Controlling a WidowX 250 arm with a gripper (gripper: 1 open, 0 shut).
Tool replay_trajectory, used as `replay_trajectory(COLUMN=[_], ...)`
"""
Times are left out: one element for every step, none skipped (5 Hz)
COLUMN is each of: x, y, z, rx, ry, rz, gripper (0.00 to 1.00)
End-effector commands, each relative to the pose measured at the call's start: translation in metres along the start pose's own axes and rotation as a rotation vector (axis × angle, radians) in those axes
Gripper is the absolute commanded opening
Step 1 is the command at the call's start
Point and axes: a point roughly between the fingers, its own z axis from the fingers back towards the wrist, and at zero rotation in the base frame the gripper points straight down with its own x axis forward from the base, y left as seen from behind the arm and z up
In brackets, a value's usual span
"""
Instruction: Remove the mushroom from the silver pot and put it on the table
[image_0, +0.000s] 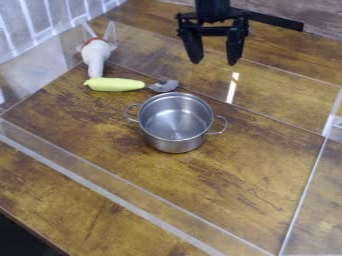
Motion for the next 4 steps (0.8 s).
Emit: replay_trajectory(x=[0.001,-0.007,-0.016,-0.021], y=[-0.019,-0.005,0.011,0.010], z=[0.033,0.031,0.039,0.066], rx=[0.005,0.010,0.015,0.018], ry=[-0.072,-0.065,-0.078,-0.112], rz=[-0.035,-0.055,-0.064,-0.050], gripper=[1.00,1.00,1.00,1.00])
